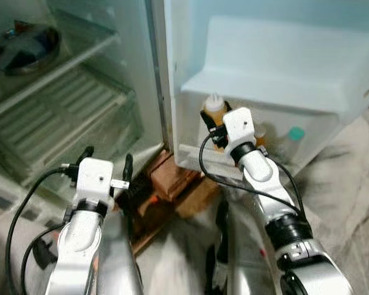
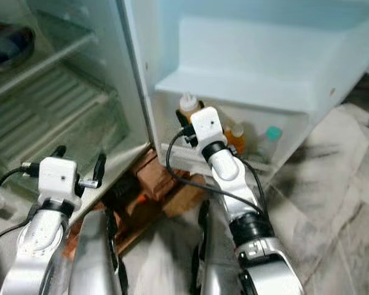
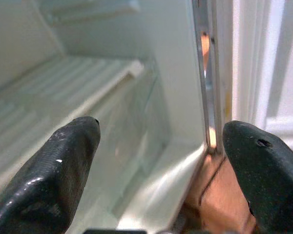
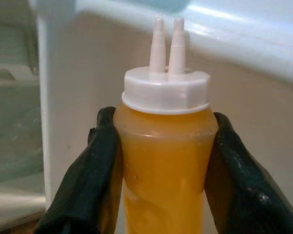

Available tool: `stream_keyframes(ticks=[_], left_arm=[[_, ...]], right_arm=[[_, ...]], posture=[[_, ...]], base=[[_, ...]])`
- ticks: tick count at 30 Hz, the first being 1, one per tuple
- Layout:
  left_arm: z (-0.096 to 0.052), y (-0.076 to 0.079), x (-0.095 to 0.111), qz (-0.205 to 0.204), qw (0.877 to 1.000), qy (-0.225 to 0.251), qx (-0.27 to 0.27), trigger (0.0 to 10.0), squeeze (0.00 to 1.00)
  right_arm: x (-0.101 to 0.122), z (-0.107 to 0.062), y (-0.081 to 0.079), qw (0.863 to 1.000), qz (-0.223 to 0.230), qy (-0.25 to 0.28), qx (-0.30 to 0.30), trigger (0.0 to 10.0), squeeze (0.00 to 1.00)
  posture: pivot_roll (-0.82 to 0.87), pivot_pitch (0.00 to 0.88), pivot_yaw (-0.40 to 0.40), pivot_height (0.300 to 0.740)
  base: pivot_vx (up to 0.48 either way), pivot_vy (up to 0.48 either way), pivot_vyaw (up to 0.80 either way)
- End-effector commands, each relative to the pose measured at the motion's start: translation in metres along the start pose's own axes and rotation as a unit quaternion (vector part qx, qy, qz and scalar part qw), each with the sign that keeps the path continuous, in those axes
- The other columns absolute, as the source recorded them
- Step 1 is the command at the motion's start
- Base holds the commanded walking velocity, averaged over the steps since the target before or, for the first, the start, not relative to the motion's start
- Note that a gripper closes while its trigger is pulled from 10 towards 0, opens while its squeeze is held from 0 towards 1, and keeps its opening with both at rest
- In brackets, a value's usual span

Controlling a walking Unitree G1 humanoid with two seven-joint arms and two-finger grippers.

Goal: Restocking fridge

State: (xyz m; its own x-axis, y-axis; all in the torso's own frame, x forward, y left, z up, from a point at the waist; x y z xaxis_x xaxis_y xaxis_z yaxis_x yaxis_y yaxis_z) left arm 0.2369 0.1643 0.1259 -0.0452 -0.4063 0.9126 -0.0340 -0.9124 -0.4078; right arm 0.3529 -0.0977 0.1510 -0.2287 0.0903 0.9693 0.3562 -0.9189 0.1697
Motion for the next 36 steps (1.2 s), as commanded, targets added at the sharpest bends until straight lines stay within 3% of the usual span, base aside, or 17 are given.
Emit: stream_keyframes(ticks=[1, 3, 5, 11, 13, 19, 26, 34, 35, 36], left_arm=[[-0.004, -0.002, 0.002, 0.002, 1.0, -0.001, -0.007, 10.0, 0.0], [-0.004, -0.004, 0.001, 0.004, 1.0, -0.005, -0.007, 10.0, 0.0], [-0.005, -0.005, 0.002, 0.004, 1.0, -0.005, -0.007, 10.0, 0.0], [-0.004, -0.002, 0.004, 0.003, 1.0, -0.009, -0.009, 10.0, 0.0], [-0.006, -0.001, 0.003, 0.003, 1.0, -0.011, -0.011, 10.0, 0.0], [-0.004, -0.001, 0.003, 0.003, 1.0, -0.012, -0.011, 10.0, 0.0], [-0.004, 0.0, 0.004, 0.005, 1.0, -0.011, -0.015, 10.0, 0.0], [0.0, 0.002, 0.005, 0.005, 1.0, -0.007, -0.022, 10.0, 0.0], [0.0, 0.002, 0.005, 0.005, 1.0, -0.006, -0.023, 10.0, 0.0], [0.001, 0.003, 0.005, 0.005, 1.0, -0.006, -0.025, 10.0, 0.0]], right_arm=[[0.008, 0.006, -0.002, 0.998, -0.05, 0.026, 0.007, 10.0, 0.0], [0.013, 0.012, -0.003, 0.994, -0.095, 0.045, 0.007, 10.0, 0.0], [0.013, 0.013, -0.003, 0.993, -0.106, 0.049, 0.008, 10.0, 0.0], [-0.011, 0.011, 0.017, 0.989, -0.143, 0.003, -0.043, 10.0, 0.0], [-0.025, 0.006, 0.023, 0.992, -0.111, -0.037, -0.055, 10.0, 0.0], [-0.043, 0.0, 0.034, 0.988, -0.075, -0.09, -0.104, 10.0, 0.0], [-0.049, -0.003, 0.043, 0.983, -0.049, -0.112, -0.136, 10.0, 0.0], [-0.055, -0.006, 0.06, 0.97, 0.032, -0.143, -0.194, 10.0, 0.0], [-0.055, -0.006, 0.061, 0.969, 0.034, -0.144, -0.198, 10.0, 0.55], [-0.055, -0.006, 0.062, 0.967, 0.039, -0.145, -0.204, 10.0, 0.77]], posture=[[0.19, 0.279, 0.0, 0.502], [0.2, 0.285, 0.001, 0.502], [0.2, 0.287, 0.002, 0.502], [0.2, 0.298, -0.006, 0.502], [0.21, 0.295, -0.009, 0.502], [0.21, 0.288, -0.013, 0.502], [0.21, 0.281, -0.008, 0.502], [0.21, 0.275, 0.003, 0.502], [0.21, 0.273, 0.006, 0.502], [0.2, 0.271, 0.009, 0.502]], base=[[0.0, 0.0, 0.0], [0.0, 0.0, 0.0], [0.0, 0.0, 0.0], [0.0, 0.0, 0.0], [0.0, 0.0, 0.0], [0.0, 0.0, 0.0], [0.0, 0.0, 0.0], [0.0, 0.0, 0.0], [0.0, 0.0, 0.0], [0.0, 0.0, 0.0]])
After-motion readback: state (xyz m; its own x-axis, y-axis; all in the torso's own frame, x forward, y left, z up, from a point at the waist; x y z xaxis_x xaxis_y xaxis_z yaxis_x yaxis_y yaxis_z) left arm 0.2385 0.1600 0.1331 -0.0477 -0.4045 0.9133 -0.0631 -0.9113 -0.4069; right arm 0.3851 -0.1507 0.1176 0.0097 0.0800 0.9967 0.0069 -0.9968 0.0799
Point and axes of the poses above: a point about 5 cm out from each wrist's last joint towards the gripper, its own z axis pointing out of the wrist towards the gripper, its own x axis along the axis of the wrist's last joint, y = z × x, the point moved 1 cm from there along z, pointing out of the wrist towards the gripper, and after that the axes turned 10 degrees about z, right-handed, at the moved point
